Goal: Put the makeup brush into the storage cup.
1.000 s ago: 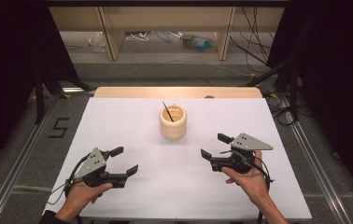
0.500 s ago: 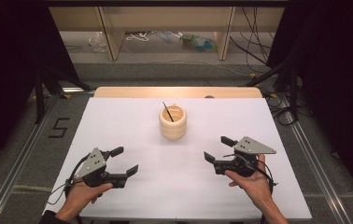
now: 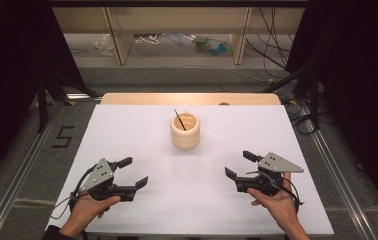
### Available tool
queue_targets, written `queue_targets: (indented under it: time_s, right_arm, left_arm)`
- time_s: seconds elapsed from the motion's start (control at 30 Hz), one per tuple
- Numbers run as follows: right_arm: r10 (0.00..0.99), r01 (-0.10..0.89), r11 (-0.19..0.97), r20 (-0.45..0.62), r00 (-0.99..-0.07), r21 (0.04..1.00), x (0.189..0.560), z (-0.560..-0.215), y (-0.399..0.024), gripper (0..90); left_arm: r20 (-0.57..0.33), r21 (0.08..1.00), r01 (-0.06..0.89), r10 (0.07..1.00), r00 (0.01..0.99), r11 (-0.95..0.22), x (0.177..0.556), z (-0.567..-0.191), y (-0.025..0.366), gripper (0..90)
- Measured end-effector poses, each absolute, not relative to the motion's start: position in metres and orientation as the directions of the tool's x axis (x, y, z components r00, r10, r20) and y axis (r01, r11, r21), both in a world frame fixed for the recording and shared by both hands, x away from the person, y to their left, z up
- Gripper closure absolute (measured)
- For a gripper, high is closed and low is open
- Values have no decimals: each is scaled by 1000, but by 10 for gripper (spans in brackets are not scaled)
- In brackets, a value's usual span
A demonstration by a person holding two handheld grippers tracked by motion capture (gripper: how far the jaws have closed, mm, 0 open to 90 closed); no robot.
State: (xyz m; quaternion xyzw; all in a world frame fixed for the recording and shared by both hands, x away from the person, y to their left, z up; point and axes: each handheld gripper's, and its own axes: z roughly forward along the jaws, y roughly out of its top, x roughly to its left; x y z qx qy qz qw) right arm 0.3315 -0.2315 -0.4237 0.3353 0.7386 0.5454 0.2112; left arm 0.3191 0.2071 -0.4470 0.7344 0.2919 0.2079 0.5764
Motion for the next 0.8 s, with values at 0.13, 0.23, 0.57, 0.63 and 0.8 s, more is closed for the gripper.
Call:
queue_targets:
  time_s: [0.13,0.23,0.57,0.63,0.8]
  right_arm:
    - [725,256,170,55,-686,951,329,-425,-233,157]
    - [723,261,179,54,-689,949,327,-427,-235,157]
    - [735,263,178,49,-676,948,321,-432,-239,158]
    - [741,271,181,50,-670,945,320,-432,-240,157]
    - [737,255,181,41,-674,950,318,-434,-241,157]
  left_arm:
    - [-28,966,194,673,739,-172,319,-447,207,163]
    - [-29,966,194,673,739,-172,319,-447,207,164]
    - [-28,966,193,674,738,-171,319,-447,207,163]
    - [-32,965,198,676,736,-170,319,-448,207,163]
    - [-28,966,195,675,737,-172,319,-447,207,163]
